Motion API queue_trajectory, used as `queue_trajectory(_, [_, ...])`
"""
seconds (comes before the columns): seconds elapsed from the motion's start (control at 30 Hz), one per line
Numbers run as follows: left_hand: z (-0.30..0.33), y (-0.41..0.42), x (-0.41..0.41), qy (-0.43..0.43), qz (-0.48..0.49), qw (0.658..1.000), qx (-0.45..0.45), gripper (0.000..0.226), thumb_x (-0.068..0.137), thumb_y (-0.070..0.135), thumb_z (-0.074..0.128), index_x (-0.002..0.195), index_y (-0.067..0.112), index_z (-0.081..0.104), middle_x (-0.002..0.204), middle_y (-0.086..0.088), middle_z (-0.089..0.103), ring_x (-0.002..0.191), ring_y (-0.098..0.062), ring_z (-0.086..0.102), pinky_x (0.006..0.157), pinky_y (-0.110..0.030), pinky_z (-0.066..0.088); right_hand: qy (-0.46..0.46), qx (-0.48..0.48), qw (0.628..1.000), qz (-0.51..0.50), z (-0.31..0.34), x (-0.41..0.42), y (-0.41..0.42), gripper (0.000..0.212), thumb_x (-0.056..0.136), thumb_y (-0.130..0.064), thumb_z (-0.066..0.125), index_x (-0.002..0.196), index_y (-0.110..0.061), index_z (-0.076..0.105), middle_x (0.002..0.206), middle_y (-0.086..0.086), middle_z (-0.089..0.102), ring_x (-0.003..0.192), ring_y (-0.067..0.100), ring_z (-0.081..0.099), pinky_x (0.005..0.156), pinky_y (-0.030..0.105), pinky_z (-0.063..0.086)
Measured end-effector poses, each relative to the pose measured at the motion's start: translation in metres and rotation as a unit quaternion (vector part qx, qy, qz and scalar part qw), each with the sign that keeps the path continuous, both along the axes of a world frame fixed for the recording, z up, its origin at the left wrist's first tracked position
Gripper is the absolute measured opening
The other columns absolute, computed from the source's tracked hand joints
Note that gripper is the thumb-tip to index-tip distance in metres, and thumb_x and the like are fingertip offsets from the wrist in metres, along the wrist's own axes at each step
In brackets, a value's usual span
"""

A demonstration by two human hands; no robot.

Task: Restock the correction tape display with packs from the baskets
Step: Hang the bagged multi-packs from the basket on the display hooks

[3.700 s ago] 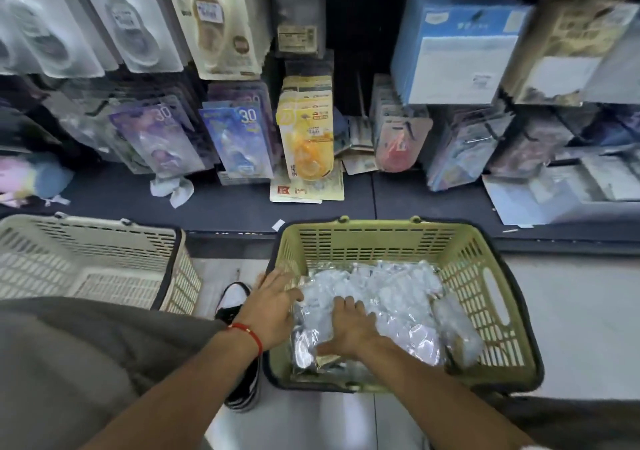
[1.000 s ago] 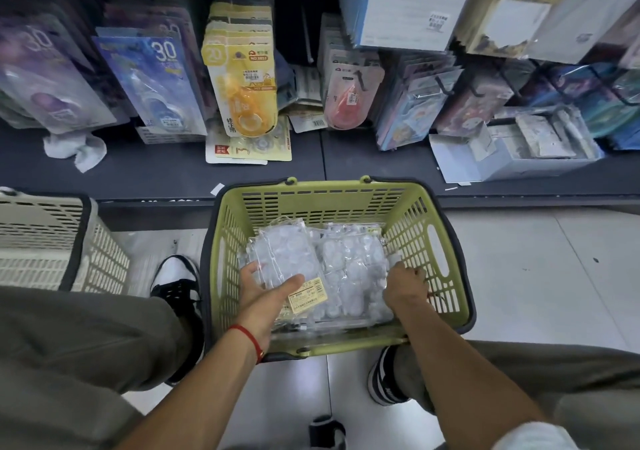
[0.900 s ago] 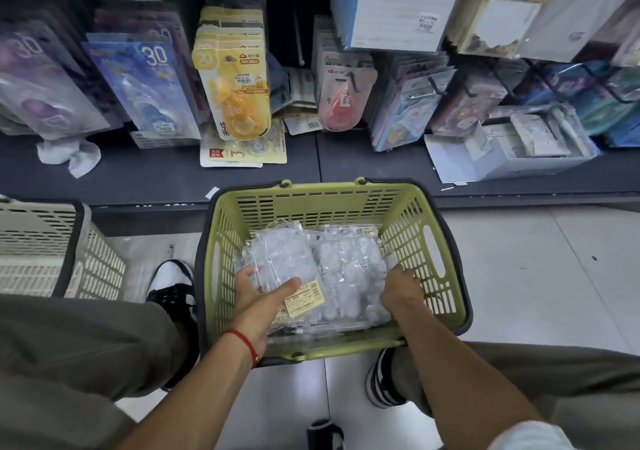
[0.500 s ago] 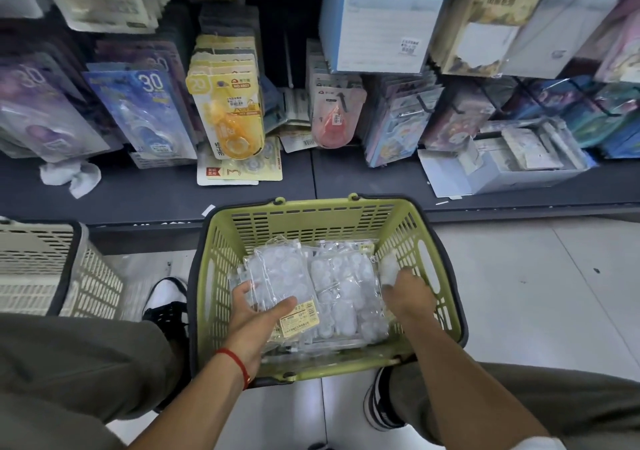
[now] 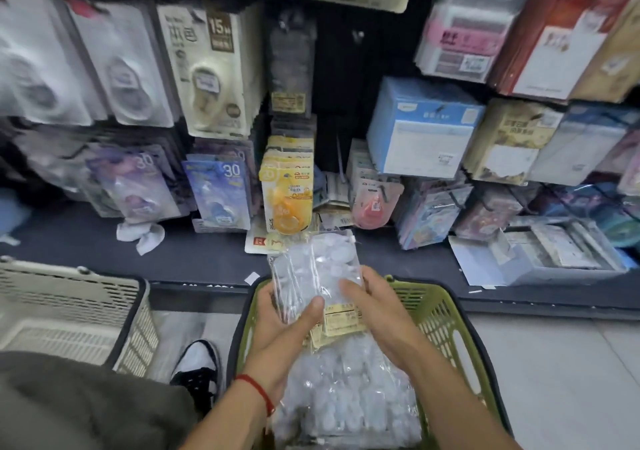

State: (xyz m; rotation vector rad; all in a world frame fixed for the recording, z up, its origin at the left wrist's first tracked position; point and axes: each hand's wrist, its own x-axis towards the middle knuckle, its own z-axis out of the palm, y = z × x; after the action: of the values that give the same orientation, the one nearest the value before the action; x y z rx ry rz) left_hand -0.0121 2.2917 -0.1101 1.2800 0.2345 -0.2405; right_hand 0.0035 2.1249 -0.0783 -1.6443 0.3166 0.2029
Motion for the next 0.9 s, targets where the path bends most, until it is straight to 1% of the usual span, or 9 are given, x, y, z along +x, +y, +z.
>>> queue_trajectory(0.13, [0.051, 0.020, 0.029, -0.065, 0.006, 0.997, 0.035, 0.072, 0.079, 0.041, 0.085, 0.137, 0.038, 0.043, 0.123, 0.008, 0.074, 0.105, -0.011, 0.075, 0.075, -0.020, 0.059, -0.099, -0.025, 0.994, 0.028, 0.052, 0.021, 0.019, 0.015, 0.105, -0.024, 0.064, 0.119, -0.024, 0.070, 0.111, 0.004, 0.080, 0.103, 0.029, 0.077, 0.095, 0.060, 0.059])
queue_trajectory(0.23, [0.087, 0.038, 0.057, -0.107, -0.014, 0.993, 0.057, 0.075, 0.071, 0.050, 0.088, 0.132, 0.040, 0.046, 0.115, 0.010, 0.078, 0.103, -0.010, 0.076, 0.085, -0.031, 0.061, -0.142, -0.039, 0.988, 0.057, 0.089, 0.039, 0.025, 0.015, 0.105, -0.027, 0.064, 0.119, -0.028, 0.070, 0.111, 0.002, 0.080, 0.102, 0.027, 0.078, 0.092, 0.057, 0.061])
queue_trajectory(0.37, [0.131, 0.064, 0.094, -0.162, -0.051, 0.982, 0.087, 0.078, 0.063, 0.055, 0.093, 0.125, 0.045, 0.047, 0.106, 0.019, 0.079, 0.093, -0.008, 0.078, 0.072, -0.026, 0.063, -0.207, -0.124, 0.969, 0.051, 0.134, 0.067, 0.026, 0.004, 0.102, -0.040, 0.063, 0.101, -0.044, 0.062, 0.107, -0.010, 0.078, 0.097, 0.015, 0.076, 0.084, 0.046, 0.060])
queue_trajectory(0.47, [0.154, 0.087, 0.115, -0.211, 0.002, 0.965, 0.153, 0.075, 0.062, 0.060, 0.095, 0.120, 0.051, 0.048, 0.112, 0.009, 0.078, 0.096, -0.011, 0.077, 0.080, -0.035, 0.061, -0.242, -0.156, 0.958, 0.014, 0.157, 0.088, 0.027, 0.003, 0.097, -0.035, 0.058, 0.096, -0.037, 0.057, 0.105, 0.002, 0.075, 0.099, 0.028, 0.073, 0.090, 0.057, 0.059])
queue_trajectory(0.57, [0.164, 0.111, 0.122, -0.266, 0.061, 0.938, 0.213, 0.064, 0.072, 0.058, 0.088, 0.118, 0.059, 0.043, 0.109, 0.029, 0.069, 0.095, 0.008, 0.069, 0.077, -0.020, 0.056, -0.256, -0.158, 0.954, 0.006, 0.170, 0.108, 0.034, 0.003, 0.098, -0.027, 0.057, 0.099, -0.024, 0.058, 0.108, 0.014, 0.071, 0.103, 0.040, 0.069, 0.092, 0.063, 0.056])
queue_trajectory(0.63, [0.168, 0.122, 0.123, -0.273, 0.096, 0.932, 0.220, 0.067, 0.072, 0.058, 0.083, 0.125, 0.053, 0.042, 0.113, 0.029, 0.060, 0.098, 0.014, 0.060, 0.080, -0.019, 0.048, -0.259, -0.152, 0.954, 0.001, 0.177, 0.121, 0.042, 0.004, 0.099, -0.029, 0.056, 0.099, -0.026, 0.059, 0.108, 0.012, 0.071, 0.103, 0.039, 0.069, 0.092, 0.062, 0.057])
queue_trajectory(0.73, [0.172, 0.131, 0.126, -0.270, 0.127, 0.930, 0.214, 0.075, 0.072, 0.059, 0.082, 0.132, 0.048, 0.039, 0.121, 0.019, 0.054, 0.107, 0.008, 0.051, 0.086, -0.027, 0.044, -0.256, -0.135, 0.957, 0.005, 0.181, 0.137, 0.050, 0.006, 0.100, -0.032, 0.058, 0.101, -0.033, 0.064, 0.103, -0.001, 0.074, 0.099, 0.027, 0.073, 0.091, 0.055, 0.059])
queue_trajectory(0.83, [0.177, 0.135, 0.125, -0.265, 0.142, 0.936, 0.183, 0.074, 0.068, 0.059, 0.082, 0.129, 0.050, 0.041, 0.121, 0.013, 0.058, 0.107, -0.002, 0.058, 0.086, -0.033, 0.049, -0.258, -0.118, 0.959, 0.007, 0.180, 0.140, 0.053, 0.008, 0.097, -0.036, 0.060, 0.099, -0.041, 0.066, 0.098, -0.009, 0.076, 0.092, 0.019, 0.074, 0.084, 0.048, 0.060])
queue_trajectory(0.9, [0.180, 0.135, 0.123, -0.260, 0.146, 0.939, 0.172, 0.066, 0.065, 0.061, 0.081, 0.118, 0.059, 0.043, 0.115, 0.017, 0.058, 0.101, 0.002, 0.057, 0.077, -0.026, 0.047, -0.262, -0.108, 0.959, 0.005, 0.176, 0.137, 0.054, 0.008, 0.091, -0.038, 0.060, 0.094, -0.043, 0.066, 0.097, -0.004, 0.075, 0.090, 0.024, 0.074, 0.082, 0.052, 0.060])
